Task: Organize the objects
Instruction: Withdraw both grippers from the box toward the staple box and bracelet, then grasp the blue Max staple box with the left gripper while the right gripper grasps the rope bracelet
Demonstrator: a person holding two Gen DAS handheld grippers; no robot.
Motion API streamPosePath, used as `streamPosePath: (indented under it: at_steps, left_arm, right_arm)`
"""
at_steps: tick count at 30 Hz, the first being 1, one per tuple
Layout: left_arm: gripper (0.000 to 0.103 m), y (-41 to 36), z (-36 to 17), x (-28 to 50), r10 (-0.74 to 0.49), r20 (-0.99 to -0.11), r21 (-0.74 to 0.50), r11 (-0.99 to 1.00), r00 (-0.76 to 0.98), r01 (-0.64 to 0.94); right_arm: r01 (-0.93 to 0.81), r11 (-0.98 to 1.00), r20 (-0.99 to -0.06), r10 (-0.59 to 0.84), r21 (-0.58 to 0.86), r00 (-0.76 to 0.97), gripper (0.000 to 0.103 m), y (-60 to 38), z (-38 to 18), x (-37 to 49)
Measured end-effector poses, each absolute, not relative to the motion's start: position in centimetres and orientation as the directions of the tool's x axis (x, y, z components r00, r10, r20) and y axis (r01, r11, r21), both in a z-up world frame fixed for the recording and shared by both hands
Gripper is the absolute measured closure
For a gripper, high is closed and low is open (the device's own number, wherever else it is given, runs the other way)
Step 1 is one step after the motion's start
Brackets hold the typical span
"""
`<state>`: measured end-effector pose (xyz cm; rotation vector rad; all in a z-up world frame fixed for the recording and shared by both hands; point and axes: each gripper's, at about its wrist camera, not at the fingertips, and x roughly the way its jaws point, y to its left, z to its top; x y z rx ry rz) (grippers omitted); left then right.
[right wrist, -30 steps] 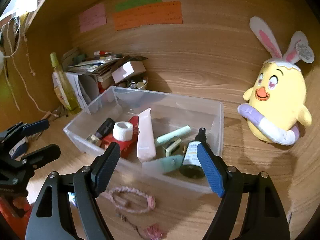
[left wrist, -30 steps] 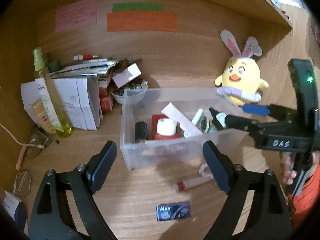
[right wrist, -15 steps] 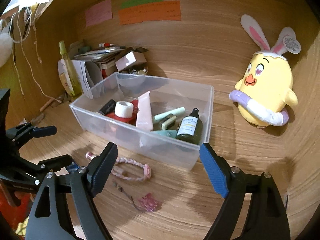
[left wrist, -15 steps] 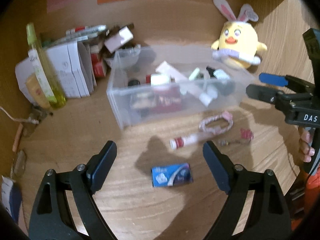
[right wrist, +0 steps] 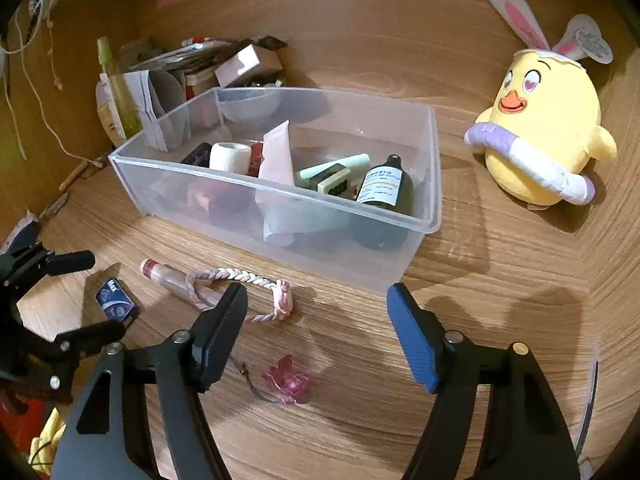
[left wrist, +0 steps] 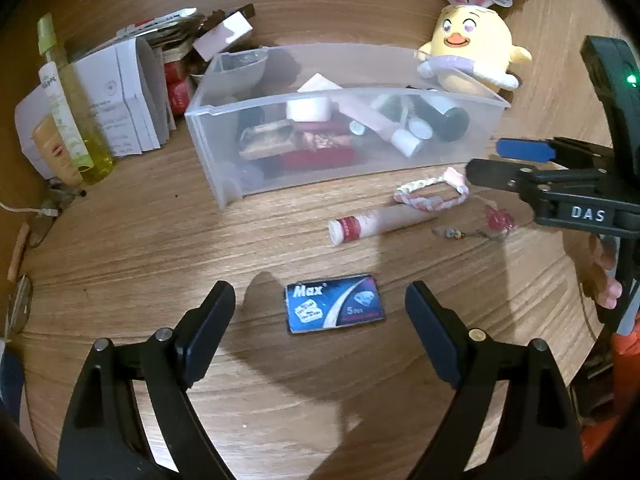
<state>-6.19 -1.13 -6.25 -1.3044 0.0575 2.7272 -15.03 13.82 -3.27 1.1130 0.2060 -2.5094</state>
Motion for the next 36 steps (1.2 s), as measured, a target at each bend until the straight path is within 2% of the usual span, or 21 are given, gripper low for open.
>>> streamPosePath:
  at_steps: [4, 9, 10, 11, 16, 17, 28, 36]
  left_arm:
    - [0.029, -1.0, -6.6, -6.3, 0.100, -0.787, -0.025, -0.991, -0.609, -0.131]
    - [0.031, -0.8, -6.9, -6.3, 0.095, -0.784, -0.014, -0.991, -0.614, -0.135]
    - [0.032, -0.8, -6.9, -6.2, 0.098, -0.782, -0.016, -0.990, -0.615, -0.137]
    - [0.035, -0.8, -6.9, -6.2, 0.098, -0.781, -0.016, -0.990, -0.617, -0.137]
    - [0.054, -0.7, -6.7, -6.1, 0.099, -0.771, -0.012, -0.990, -0.630, -0.141]
    - [0.054, -0.7, -6.7, -6.1, 0.099, -0.770, -0.011, -0.990, -0.631, -0.142]
    - [0.054, -0.8, -5.8, -5.5, 0.101, -0.741, -0.022, -0.992, -0.663, -0.127]
    - [0.054, -1.6, -4.0, -5.5, 0.102, -0.704, -0.052, -0.994, -0.703, -0.092]
  right_arm:
    - [0.420, -0.907, -0.755, -0.286, 0.016, -0.589, 0.048, 12.9, -3.8, -15.3]
    - [0.426, -0.905, -0.773, -0.273, 0.004, -0.572, 0.062, 12.2, -4.4, -15.7]
    - [0.431, -0.903, -0.776, -0.274, 0.003, -0.569, 0.068, 12.0, -4.5, -15.6]
    - [0.437, -0.900, -0.778, -0.275, 0.001, -0.565, 0.075, 11.8, -4.7, -15.6]
    - [0.453, -0.892, -0.787, -0.288, 0.012, -0.545, 0.087, 11.3, -5.1, -15.7]
    - [0.453, -0.892, -0.787, -0.289, 0.014, -0.545, 0.090, 11.3, -5.2, -15.7]
    - [0.428, -0.903, -0.743, -0.306, 0.029, -0.595, 0.093, 12.6, -3.1, -14.4]
    - [0.446, -0.894, -0.768, -0.303, 0.024, -0.565, 0.090, 11.8, -3.7, -14.7]
